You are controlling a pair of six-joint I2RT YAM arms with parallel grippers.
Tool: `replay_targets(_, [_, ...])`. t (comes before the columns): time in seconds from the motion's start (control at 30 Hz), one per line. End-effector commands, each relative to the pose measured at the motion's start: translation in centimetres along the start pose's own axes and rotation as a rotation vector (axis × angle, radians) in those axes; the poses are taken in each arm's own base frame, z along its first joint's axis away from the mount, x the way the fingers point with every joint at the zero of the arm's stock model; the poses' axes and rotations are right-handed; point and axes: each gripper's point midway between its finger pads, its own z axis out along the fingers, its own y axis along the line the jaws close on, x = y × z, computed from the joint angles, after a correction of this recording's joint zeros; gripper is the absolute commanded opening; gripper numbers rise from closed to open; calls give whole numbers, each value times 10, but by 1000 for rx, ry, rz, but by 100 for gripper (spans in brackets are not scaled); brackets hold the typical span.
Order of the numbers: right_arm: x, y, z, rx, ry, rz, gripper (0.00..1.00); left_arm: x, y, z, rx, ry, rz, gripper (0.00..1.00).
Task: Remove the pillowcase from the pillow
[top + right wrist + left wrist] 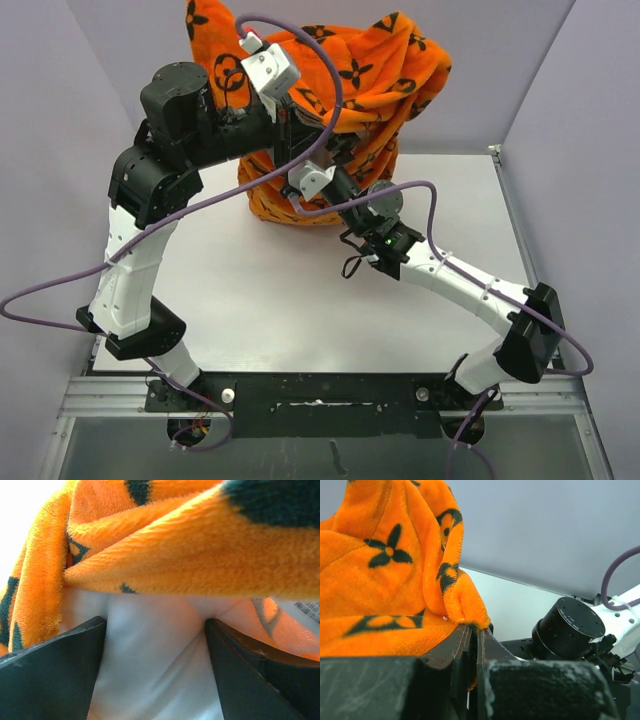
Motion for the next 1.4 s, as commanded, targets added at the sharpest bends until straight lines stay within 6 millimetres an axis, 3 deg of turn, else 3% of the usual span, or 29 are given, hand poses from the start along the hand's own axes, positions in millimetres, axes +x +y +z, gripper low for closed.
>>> replay_targets(0.0, [3, -18, 13, 39, 0, -11, 70, -34, -16, -12, 58, -106, 12, 0])
replay_targets(0.13, [20, 6, 15, -23, 34, -12, 35, -34, -12, -13, 51, -108, 12, 0])
replay_targets(0.2, [25, 16, 14, -48, 44, 18, 4, -35, -7, -14, 39, -115, 20, 0])
replay_targets(0.23, [27, 19, 12, -40, 52, 46, 0, -37, -4, -15, 31, -123, 28, 0])
replay_targets(0.43, [38, 18, -1, 11, 95, 140, 0, -56, 32, -28, -70, -184, 128, 0])
replay_targets(0.73, [50, 9, -42, 20, 138, 302, 0, -84, 96, -60, -399, -239, 503, 0])
replay_targets(0.9, [57, 8, -65, 47, 172, 363, 0, -84, 131, -74, -496, -205, 550, 0])
replay_targets(1.13, [56, -9, -95, 117, 185, 415, 0, -76, 167, -98, -582, -155, 595, 0])
replay_targets(1.37, [50, -29, -117, 163, 192, 459, 0, -43, 208, -114, -650, -65, 541, 0])
